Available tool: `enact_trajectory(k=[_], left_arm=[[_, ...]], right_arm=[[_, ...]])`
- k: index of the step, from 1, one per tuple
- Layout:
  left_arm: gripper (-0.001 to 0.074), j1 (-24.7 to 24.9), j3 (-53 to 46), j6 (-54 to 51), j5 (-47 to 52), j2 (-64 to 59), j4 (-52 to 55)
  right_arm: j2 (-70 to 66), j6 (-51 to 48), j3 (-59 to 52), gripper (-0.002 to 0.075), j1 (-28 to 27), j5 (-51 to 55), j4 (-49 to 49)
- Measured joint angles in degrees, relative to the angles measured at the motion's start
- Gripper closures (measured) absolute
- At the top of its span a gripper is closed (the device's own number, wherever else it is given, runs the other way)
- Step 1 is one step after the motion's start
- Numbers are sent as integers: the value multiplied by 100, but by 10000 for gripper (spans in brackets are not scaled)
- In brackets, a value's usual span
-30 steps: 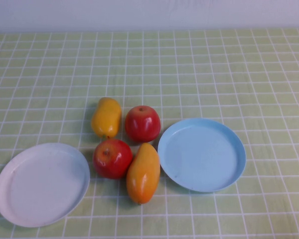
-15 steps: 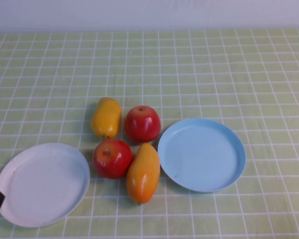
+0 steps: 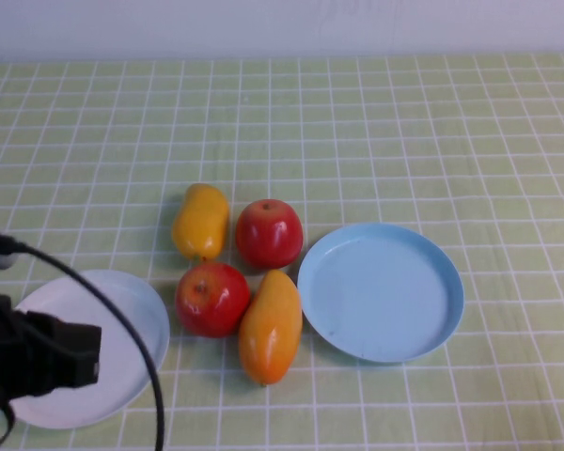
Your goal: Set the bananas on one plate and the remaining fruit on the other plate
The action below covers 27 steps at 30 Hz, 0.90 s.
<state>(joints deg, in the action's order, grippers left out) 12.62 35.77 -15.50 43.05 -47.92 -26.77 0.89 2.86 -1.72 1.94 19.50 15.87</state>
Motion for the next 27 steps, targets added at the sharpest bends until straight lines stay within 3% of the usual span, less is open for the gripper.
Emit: enact_trajectory(k=[11,21,25,27], left_arm=[[737,93,1517,-895,681,-1760,-22],[737,1909,2624,-103,1140,-3135,1403],[724,2159,2698,-27,1173,-3379,1700],[673,2159,2698,-27,1197,-3469,1823]], right_arm=[[0,0,0,743,0,0,0],[0,0,0,743,0,0,0],[0,0,0,743,0,0,0],[0,0,0,742,0,0,0]])
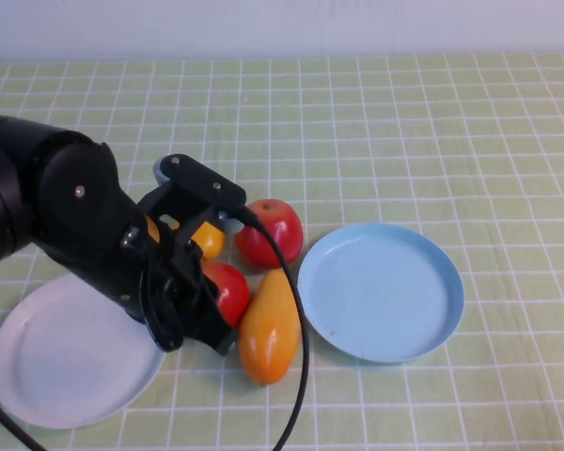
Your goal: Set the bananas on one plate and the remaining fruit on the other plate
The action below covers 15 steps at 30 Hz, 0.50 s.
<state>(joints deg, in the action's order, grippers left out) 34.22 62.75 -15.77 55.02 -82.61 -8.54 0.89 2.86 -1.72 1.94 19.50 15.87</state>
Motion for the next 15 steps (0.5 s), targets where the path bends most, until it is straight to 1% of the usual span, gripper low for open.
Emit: enact_trajectory(k=[2,4,6,7,9,10,11,15], left_arm=[[561,0,0,0,0,-57,149],[415,0,0,37,-64,-106,250],[241,0,0,185,-247,-143,339],[171,0,0,267,-376,-145,379],[101,-26,0,350,-614,-193,413],[80,-54,12,382,-693,-217,413],[69,-112,24,401,-783,-270,413],[67,-347,57,436,-994,-506,415]], right_arm=[[0,0,0,742,0,0,0],[0,0,0,743,0,0,0],[0,0,0,742,0,0,0],[0,0,0,743,0,0,0],[0,0,0,742,0,0,0],[0,0,0,743,0,0,0],[0,0,0,742,0,0,0],[0,0,0,743,0,0,0]])
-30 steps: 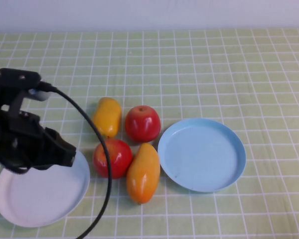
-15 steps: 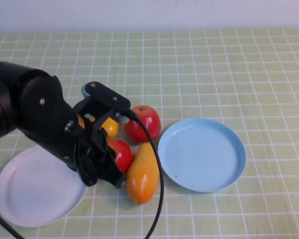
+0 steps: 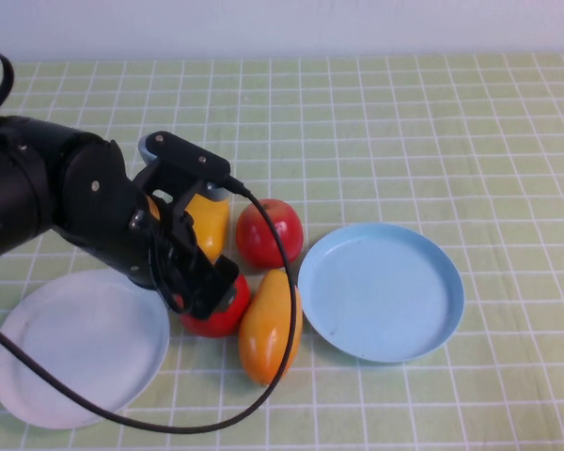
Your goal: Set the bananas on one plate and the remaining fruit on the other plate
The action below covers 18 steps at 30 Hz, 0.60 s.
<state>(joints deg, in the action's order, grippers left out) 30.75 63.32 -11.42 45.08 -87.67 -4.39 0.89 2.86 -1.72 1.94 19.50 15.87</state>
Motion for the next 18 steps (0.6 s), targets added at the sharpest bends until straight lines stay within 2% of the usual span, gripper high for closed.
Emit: enact_trajectory(k=[6,18], left_arm=[[67,-193,0,0,-207,-316,0],[67,-204,0,0,-321,-342,-175]], right_arm=[[0,0,0,742,0,0,0],[0,0,0,742,0,34,2]])
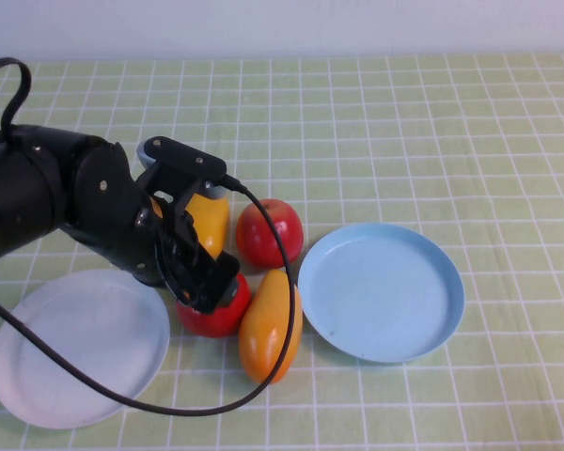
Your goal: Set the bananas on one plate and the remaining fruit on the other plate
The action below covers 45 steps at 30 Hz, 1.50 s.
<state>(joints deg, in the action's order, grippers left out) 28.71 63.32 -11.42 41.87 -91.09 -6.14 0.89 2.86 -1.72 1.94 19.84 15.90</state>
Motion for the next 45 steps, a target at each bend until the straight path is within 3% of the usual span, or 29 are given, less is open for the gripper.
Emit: enact_trajectory(k=[9,18,45], left_arm=[[67,0,0,-23,-145,-61,-263],[67,0,0,-66,-216,-224,-312],[67,-9,14,-87,-393,-568,-187]], right_arm=[[0,0,-11,743,0,-913,10],[0,0,-11,743,0,-88,-263],[0,0,-11,742,0,-37,-237]])
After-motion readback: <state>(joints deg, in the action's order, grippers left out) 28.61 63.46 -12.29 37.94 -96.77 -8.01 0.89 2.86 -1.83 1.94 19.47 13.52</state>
